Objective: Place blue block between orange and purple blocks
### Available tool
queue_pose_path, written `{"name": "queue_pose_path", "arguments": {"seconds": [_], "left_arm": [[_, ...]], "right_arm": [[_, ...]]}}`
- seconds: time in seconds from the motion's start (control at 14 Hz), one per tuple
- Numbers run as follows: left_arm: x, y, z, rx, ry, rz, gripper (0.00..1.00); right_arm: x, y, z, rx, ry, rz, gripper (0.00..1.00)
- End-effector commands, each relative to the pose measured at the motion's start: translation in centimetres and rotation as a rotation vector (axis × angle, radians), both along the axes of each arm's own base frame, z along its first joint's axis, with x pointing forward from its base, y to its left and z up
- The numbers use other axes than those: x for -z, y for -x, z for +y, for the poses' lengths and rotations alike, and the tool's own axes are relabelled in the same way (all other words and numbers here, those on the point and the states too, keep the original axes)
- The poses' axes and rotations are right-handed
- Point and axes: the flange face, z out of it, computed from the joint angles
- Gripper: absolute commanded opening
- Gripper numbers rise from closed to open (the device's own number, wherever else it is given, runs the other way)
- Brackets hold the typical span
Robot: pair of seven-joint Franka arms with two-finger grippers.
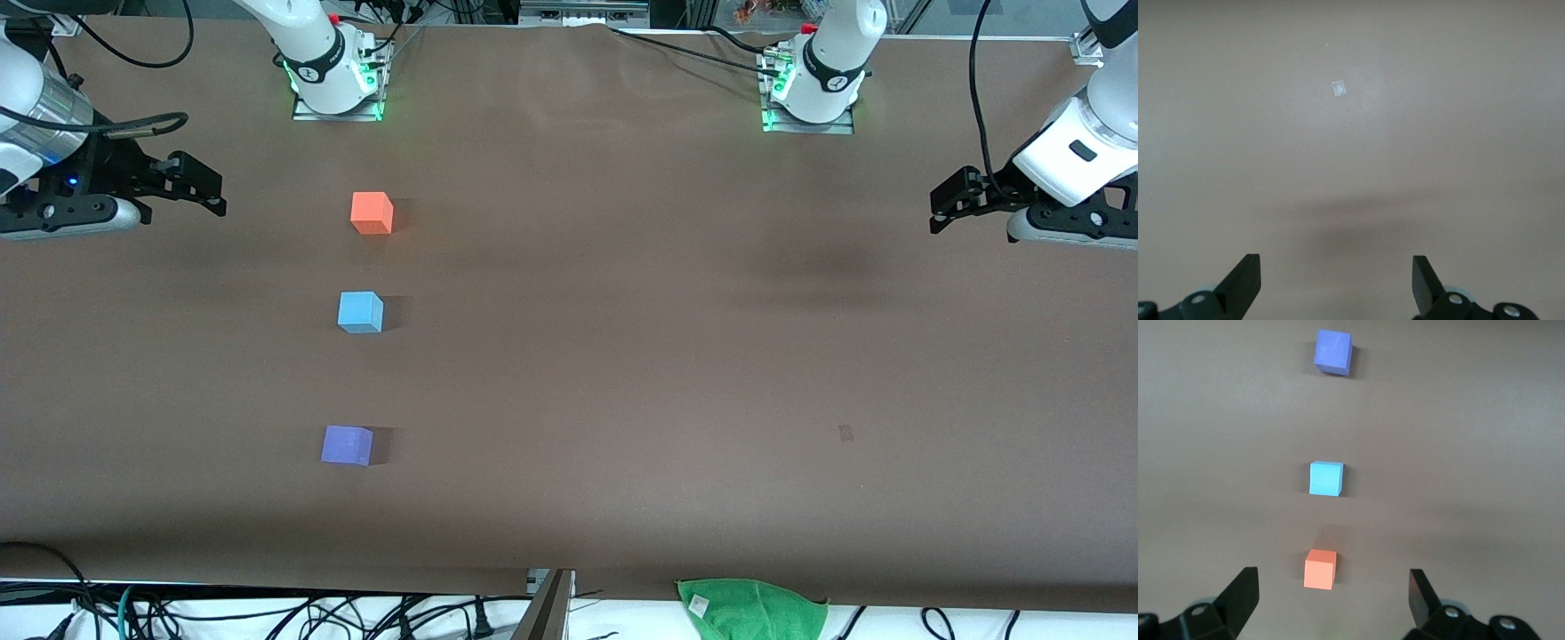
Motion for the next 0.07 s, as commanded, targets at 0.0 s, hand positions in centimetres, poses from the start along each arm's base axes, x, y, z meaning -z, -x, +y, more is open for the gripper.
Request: {"name": "queue_pose_path", "arguments": {"seconds": [0.0], "left_arm": [[-0.71, 0.31, 0.13, 0.014, -0.025, -0.001, 1.0]], "right_arm": [[-0.79, -0.16, -0.03, -0.008, 0.009, -0.012, 0.99]]}}
